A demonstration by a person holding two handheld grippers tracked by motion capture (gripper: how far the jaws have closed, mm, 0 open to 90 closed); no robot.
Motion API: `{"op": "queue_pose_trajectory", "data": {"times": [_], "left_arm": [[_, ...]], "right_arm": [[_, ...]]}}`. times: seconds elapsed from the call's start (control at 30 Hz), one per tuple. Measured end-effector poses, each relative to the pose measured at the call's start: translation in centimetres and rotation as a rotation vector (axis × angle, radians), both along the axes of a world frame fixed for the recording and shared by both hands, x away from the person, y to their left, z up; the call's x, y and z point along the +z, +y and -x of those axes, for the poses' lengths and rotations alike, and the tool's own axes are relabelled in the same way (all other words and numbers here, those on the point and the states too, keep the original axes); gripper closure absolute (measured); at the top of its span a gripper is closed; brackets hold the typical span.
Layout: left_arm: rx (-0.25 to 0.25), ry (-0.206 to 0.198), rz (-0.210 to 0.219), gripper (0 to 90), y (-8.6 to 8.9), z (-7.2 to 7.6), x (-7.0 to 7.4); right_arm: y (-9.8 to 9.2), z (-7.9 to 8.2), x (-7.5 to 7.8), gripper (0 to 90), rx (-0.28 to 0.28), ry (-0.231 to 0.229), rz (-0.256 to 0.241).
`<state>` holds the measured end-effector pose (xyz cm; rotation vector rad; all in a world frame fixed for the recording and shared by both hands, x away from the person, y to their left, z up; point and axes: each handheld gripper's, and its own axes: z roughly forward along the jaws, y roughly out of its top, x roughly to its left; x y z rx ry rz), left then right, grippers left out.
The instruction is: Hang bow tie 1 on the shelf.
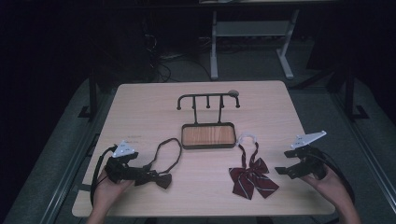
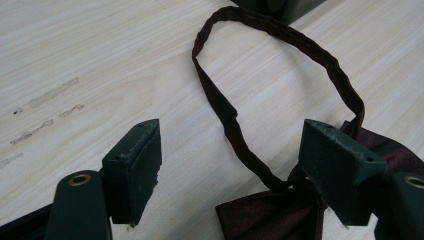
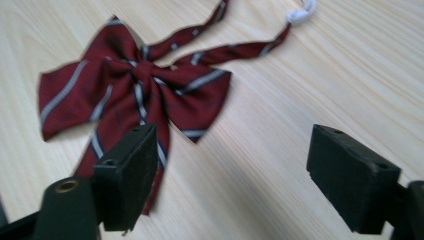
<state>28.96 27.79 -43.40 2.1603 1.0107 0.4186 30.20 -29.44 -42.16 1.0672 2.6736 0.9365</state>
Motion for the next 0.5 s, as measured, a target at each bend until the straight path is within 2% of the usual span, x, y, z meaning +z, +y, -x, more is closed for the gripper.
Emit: {"op": "queue_pose_trajectory", "data": {"times": [0.1, 0.17, 0.5], "left_arm": [[-0.001, -0.001, 0.0, 25.7, 0.0, 0.0, 0.0], [-0.004, -0.005, -0.012, 25.7, -0.1, -0.1, 0.1], [-0.008, -0.007, -0.011, 25.6, -0.1, -0.2, 0.1]], "right_arm": [[0.4, -0.3, 0.2, 19.4, 0.008, 0.003, -0.007], [1.1, -0.6, 0.7, 20.5, 0.025, 0.0, 0.011], [2.9, -2.2, 2.0, 28.5, 0.066, -0.009, 0.075]]}}
